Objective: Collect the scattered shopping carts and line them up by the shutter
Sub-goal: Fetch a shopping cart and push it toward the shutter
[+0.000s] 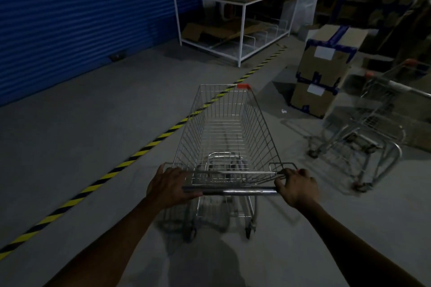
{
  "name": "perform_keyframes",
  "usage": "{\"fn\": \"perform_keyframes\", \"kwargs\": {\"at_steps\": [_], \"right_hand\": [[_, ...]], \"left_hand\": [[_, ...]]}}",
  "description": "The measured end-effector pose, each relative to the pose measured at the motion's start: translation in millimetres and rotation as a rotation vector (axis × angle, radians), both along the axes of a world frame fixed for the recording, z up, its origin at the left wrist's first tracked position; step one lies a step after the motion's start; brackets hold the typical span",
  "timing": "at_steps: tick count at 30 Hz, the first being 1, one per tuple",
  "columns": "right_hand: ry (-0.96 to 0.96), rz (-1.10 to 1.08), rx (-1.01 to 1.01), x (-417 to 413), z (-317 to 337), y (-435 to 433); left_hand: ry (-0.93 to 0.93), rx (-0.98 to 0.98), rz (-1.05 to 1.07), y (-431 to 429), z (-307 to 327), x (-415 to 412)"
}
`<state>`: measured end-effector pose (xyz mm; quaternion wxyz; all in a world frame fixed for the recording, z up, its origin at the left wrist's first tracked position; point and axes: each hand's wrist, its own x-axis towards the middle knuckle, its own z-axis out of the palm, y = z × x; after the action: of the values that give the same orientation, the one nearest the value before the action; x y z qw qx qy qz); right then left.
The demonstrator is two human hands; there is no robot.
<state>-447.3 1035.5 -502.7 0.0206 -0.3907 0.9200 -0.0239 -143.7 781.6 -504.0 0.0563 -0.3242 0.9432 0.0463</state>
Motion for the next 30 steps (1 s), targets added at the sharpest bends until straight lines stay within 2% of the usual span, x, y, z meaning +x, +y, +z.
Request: {"fn": "perform_keyframes", "kwargs": {"at_steps": [8, 16, 19, 24, 30], "right_hand": [[0.009, 0.037, -0.019, -146.4, -4.7, -110.2], [0.055, 0.021, -0.065, -284.5, -12.9, -235.3], [0.077, -0.005, -0.048, -332.2, -11.0, -289.0], [0.042, -0.218, -0.009, -389.5, 0.7, -368.8], [0.033, -0.175, 0.0, -492.7, -1.5, -449.3]], "left_hand": [[0.01, 0.029, 0.045, -108.0, -12.6, -138.9], [0.125, 0.0, 0.049, -230.2, -8.5, -278.0], [0.075, 0.008, 0.056, -283.3, 3.7, -334.7], [0.028, 0.033, 0.007, -369.7, 5.8, -417.5], [-0.005, 0.051, -0.029, -462.4, 12.7, -525.4]]}}
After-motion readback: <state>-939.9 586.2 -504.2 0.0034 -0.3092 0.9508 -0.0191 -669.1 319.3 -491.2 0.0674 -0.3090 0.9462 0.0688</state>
